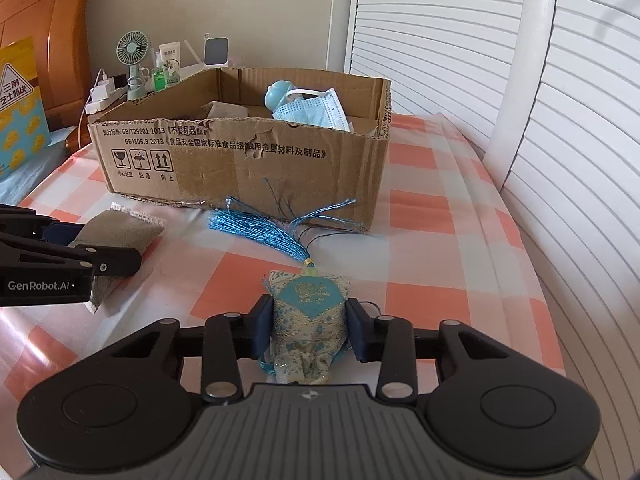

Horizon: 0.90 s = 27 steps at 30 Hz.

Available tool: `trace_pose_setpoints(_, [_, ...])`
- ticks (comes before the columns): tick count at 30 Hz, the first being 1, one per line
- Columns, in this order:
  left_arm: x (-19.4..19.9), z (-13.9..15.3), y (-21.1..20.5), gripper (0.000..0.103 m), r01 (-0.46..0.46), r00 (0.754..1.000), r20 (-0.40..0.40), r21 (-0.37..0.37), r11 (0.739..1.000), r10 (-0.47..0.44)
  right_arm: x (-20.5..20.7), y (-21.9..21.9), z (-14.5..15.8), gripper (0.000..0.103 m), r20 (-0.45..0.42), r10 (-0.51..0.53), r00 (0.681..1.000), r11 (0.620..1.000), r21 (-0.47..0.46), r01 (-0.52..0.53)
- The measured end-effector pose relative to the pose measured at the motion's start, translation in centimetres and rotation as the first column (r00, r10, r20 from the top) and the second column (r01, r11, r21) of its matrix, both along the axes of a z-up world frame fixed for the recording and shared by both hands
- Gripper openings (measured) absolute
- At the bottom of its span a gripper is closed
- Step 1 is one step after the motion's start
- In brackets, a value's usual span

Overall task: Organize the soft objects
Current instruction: 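Grasp the blue floral pouch with the right gripper while the left holds the grey pouch, then carry both pouches into the box and open both grippers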

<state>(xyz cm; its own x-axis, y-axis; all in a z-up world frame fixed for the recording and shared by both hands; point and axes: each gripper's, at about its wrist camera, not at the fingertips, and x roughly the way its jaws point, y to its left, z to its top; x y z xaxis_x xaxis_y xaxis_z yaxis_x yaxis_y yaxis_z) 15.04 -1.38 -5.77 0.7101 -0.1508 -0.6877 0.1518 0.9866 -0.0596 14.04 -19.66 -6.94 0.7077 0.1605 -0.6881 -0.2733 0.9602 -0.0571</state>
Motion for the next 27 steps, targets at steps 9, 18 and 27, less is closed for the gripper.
trace_pose_setpoints(9, [-0.2, 1.4, 0.3, 0.031, 0.049, 0.999, -0.002, 0.028, 0.998, -0.049, -0.8, -0.3, 1.0, 0.040, 0.012, 0.030, 0.999, 1.000, 0.004, -0.030])
trace_pose_setpoints(18, [-1.4, 4.5, 1.1, 0.031, 0.154, 0.988, 0.007, 0.048, 0.987, -0.154, -2.3, -0.5, 3.0, 0.040, 0.036, 0.102, 0.994, 0.995, -0.024, -0.101])
trace_pose_setpoints(27, [-2.1, 7.5, 1.4, 0.031, 0.222, 0.975, -0.011, 0.036, 0.974, -0.222, -3.9, -0.6, 5.2, 0.040, 0.048, 0.159, 0.986, 0.986, -0.063, -0.156])
